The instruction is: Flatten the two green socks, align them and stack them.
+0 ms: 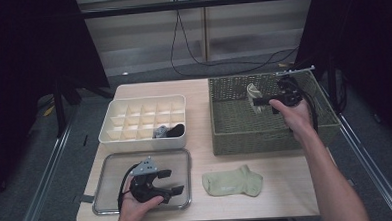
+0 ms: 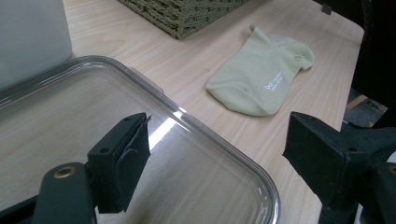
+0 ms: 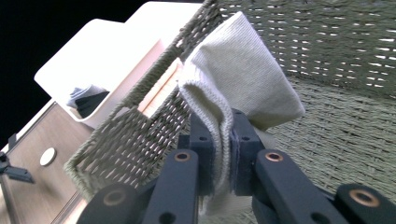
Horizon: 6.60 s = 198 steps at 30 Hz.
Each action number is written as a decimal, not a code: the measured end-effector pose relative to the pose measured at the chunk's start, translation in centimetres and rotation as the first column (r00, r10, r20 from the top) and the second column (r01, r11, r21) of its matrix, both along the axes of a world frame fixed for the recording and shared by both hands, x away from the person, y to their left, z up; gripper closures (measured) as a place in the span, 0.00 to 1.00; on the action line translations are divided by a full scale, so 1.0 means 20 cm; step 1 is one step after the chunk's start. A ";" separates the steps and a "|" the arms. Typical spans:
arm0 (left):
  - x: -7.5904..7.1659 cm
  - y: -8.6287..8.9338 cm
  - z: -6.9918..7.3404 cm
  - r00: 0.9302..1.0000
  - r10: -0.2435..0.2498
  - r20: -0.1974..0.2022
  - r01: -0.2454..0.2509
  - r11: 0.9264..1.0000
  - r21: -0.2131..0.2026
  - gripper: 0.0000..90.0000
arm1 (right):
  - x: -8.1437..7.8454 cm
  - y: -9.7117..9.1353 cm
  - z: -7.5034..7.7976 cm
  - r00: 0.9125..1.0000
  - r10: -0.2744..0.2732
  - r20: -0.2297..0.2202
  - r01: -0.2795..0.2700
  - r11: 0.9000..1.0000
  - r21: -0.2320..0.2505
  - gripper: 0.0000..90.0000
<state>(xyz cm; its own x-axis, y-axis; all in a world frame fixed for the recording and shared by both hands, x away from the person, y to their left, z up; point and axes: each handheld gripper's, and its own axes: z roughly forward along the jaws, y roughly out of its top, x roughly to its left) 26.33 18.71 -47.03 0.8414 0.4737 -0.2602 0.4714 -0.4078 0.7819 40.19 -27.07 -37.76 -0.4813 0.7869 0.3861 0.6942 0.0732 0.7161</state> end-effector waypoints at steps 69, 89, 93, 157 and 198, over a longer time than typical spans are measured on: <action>-0.03 -0.06 0.02 0.999 -0.027 0.027 0.027 1.000 0.002 0.27 | -0.70 0.19 0.16 0.975 0.127 0.181 -0.144 0.986 0.086 0.92; -0.05 -0.22 0.06 0.993 -0.094 0.078 0.094 0.996 0.002 0.46 | -0.82 0.29 -0.13 0.979 0.191 0.067 -0.196 0.976 0.092 0.91; -0.02 -0.27 0.07 0.989 -0.114 0.094 0.114 0.993 0.007 0.51 | -0.82 0.32 -0.18 0.980 0.194 0.043 -0.197 0.977 0.084 0.91; 0.00 -0.28 -0.01 0.994 -0.108 0.026 0.108 0.994 0.006 0.58 | -0.83 0.65 -0.60 0.918 0.385 -0.098 -0.393 0.916 -0.076 0.89; -0.12 -0.65 -0.09 0.950 -0.310 -0.020 0.310 0.951 -0.022 0.76 | -0.72 0.49 -0.47 0.954 0.299 -0.033 -0.296 0.952 0.078 0.92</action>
<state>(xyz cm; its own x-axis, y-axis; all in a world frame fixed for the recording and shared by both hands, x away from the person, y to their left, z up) 23.98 5.70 -48.85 0.9396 0.1852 -0.2879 0.3423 -0.5223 0.7810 25.86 -17.19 -47.14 -0.6706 0.5802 0.4622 0.6797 0.2309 0.6962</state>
